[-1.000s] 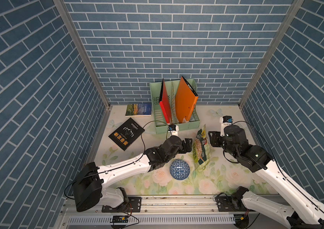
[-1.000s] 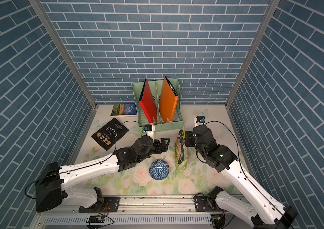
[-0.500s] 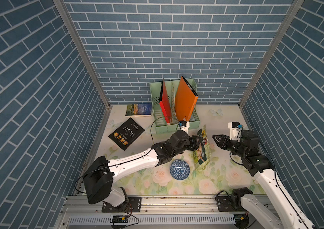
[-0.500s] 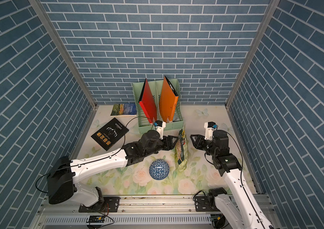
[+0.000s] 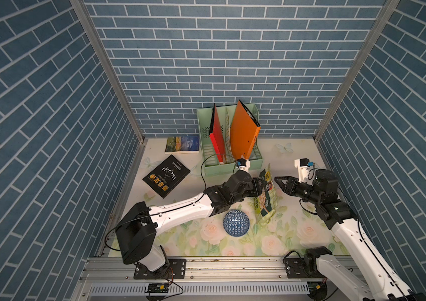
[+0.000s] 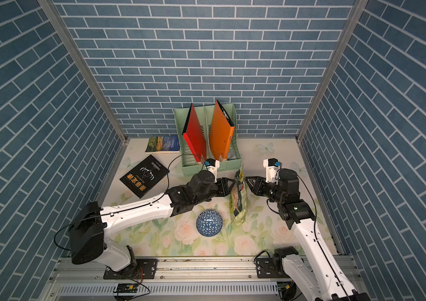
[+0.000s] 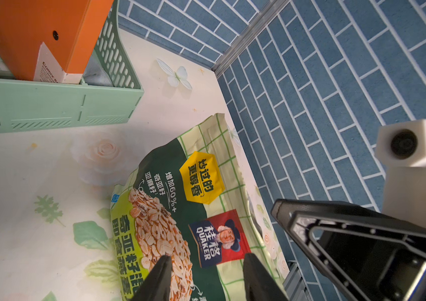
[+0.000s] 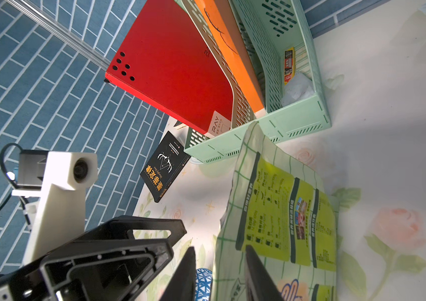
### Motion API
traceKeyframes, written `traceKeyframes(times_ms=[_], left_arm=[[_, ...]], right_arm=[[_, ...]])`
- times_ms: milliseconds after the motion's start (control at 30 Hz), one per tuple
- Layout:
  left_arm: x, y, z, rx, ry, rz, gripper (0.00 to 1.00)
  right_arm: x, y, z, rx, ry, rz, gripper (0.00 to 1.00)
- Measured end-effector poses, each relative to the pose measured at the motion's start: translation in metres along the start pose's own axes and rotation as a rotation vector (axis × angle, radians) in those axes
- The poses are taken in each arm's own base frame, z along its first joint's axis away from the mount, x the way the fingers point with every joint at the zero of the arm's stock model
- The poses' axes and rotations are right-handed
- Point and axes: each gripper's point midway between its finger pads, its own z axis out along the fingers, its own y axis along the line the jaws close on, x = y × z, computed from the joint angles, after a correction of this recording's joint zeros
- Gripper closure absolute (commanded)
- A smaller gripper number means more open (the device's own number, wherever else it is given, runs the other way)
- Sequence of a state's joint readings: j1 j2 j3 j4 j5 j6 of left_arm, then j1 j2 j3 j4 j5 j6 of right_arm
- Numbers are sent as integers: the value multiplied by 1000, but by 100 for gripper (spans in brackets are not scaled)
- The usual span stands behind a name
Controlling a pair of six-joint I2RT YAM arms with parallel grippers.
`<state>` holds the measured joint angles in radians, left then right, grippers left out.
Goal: Pour the oats into the breakfast bowl
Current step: Open the oats bag at the center of the board.
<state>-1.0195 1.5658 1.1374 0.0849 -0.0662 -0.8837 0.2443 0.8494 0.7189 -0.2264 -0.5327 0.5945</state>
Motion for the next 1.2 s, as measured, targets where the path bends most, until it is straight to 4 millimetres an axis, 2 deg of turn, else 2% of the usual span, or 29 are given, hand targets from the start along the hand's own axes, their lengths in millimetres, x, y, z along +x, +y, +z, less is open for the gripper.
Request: traceKeyframes(times_ms=[433,700,967,1200], left_arm=[[2,3,1,-6,5,-17,50],[3,3,1,-7,5,-21,50],[8,10,1,-22,18,-21,50],[8,10,1,-21,17,-22,51]], right_arm=[[14,-2,16,19,62,2,74],[9,-5,15,47,36,-3,74],[6,-5,15,48,26,-3,81],[3,-3,15,40,14,-10,83]])
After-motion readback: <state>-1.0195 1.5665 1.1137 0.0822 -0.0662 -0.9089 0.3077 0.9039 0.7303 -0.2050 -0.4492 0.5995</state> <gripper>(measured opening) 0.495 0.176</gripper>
